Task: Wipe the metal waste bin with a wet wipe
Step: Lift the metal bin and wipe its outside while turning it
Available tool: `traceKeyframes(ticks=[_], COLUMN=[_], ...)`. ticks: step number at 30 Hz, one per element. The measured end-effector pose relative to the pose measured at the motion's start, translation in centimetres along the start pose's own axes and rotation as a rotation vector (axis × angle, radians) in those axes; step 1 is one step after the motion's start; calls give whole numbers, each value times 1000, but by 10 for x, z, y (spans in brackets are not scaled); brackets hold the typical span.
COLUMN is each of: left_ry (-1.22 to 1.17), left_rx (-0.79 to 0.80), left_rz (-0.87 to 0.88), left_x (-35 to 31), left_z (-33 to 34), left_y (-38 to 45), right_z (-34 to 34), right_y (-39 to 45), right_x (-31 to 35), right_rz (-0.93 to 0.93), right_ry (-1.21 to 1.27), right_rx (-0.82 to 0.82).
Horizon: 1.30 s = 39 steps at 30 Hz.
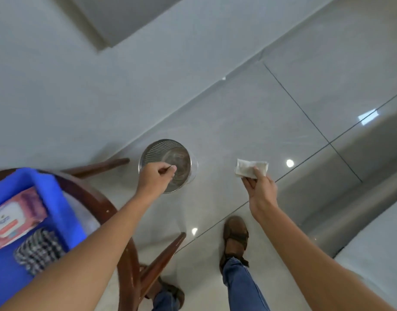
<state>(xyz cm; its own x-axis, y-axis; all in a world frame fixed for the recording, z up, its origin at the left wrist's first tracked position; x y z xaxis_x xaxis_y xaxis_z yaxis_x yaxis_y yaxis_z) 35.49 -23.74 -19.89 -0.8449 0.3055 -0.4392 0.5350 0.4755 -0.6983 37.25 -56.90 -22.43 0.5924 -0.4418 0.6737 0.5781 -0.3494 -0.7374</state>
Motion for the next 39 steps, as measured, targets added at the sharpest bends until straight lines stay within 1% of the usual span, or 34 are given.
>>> traceKeyframes(ticks=[5, 9, 12, 16, 19, 24, 27, 29, 31, 34, 37, 39], left_ry=[182, 303, 417, 418, 374, 374, 371, 337, 317, 289, 234, 184], left_rx=[-38, -44, -86, -185, -221, -211, -311, -367, -372, -323, -222, -153], left_rz=[0, 9, 76, 132, 148, 62, 20, 12, 26, 79, 177, 221], left_x=[12, 26, 32, 23, 7, -5, -4, -2, -2, -5, -19, -27], left_z=[55, 81, 92, 91, 91, 99, 85, 64, 41, 20, 17, 16], left_y=[17, 22, 24, 24, 28, 39, 31, 20, 6, -15, -38, -53], right_z=[-50, -58, -57, -48, -39, -21, -2, 13, 33, 71, 109, 126], right_y=[42, 58, 66, 69, 69, 61, 49, 37, 23, -9, -54, -82], right_x=[-41, -64, -74, -79, -80, -78, -68, -59, -51, -51, -62, -69], right_rz=[67, 108, 118, 113, 80, 39, -24, -114, -238, -389, -509, -612], right_ry=[-37, -50, -67, -113, -182, -253, -322, -419, -556, -630, -634, -619], right_rx=[-49, -44, -25, 20, 65, 122, 200, 267, 336, 463, 636, 722])
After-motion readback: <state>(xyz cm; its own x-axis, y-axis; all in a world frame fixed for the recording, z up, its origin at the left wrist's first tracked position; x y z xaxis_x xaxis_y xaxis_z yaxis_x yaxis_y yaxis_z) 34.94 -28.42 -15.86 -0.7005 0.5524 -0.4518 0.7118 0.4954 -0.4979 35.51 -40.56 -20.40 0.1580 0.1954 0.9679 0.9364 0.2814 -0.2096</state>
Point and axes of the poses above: each hand's wrist, its own y-axis towards the middle knuckle, its own z-axis out of the palm, x = y × z, the point moved 8 cm from there along y, towards the middle knuckle, and after that the axes turned 15 degrees about -z, right-handed, at the moved point
